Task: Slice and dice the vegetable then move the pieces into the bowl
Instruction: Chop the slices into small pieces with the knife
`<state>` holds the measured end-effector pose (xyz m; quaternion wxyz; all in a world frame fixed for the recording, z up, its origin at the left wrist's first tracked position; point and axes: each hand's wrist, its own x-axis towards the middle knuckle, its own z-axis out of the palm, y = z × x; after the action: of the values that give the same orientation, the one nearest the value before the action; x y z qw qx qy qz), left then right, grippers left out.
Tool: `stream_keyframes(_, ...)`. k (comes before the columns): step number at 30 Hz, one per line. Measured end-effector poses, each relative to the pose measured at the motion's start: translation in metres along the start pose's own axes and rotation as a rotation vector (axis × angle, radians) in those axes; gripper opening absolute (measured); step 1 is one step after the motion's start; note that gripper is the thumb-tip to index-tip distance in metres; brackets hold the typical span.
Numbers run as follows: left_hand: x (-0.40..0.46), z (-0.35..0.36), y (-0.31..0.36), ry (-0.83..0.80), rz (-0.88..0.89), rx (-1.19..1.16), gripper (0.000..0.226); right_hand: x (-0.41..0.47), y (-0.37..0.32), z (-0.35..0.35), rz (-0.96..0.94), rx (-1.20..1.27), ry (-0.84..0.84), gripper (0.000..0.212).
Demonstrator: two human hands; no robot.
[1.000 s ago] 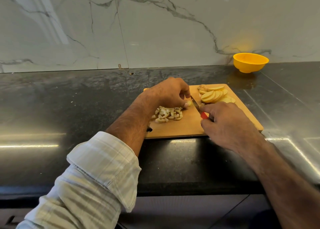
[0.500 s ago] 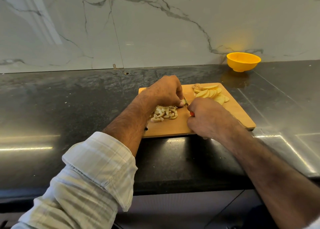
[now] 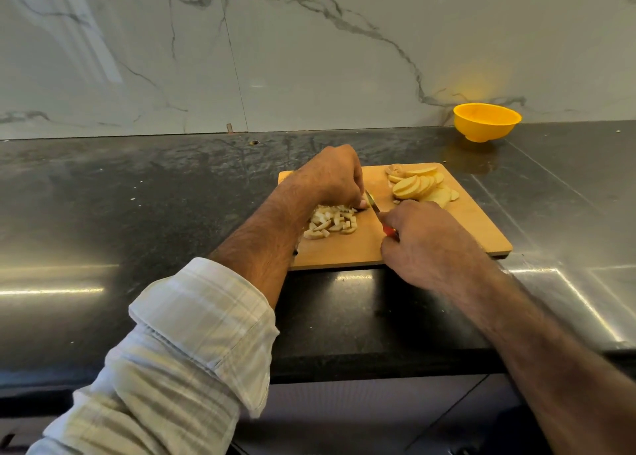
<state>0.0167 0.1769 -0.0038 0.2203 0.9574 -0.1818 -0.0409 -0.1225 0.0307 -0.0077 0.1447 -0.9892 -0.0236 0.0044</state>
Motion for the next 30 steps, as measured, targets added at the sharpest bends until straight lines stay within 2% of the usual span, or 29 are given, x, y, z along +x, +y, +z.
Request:
stream_keyframes(9, -0.002, -0.002, 0.001, -0.017, -0.016, -0.049, 0.016, 0.031, -0.011, -0.004, 0.013, -0.005, 0.016, 0.039)
stream_keyframes(14, -0.002, -0.003, -0.004, -0.007, -0.028, 0.001, 0.017, 0.017, 0.002, -0.006, -0.008, -0.002, 0.053, 0.035)
stream_keyframes(20, -0.001, -0.002, -0.003, -0.006, -0.032, 0.003, 0.016, 0.006, 0.002, -0.001, -0.022, -0.008, 0.020, 0.041)
stream_keyframes(30, -0.002, -0.004, -0.003, -0.011, -0.027, 0.004, 0.012, 0.009, -0.015, -0.001, 0.037, -0.029, -0.033, 0.039)
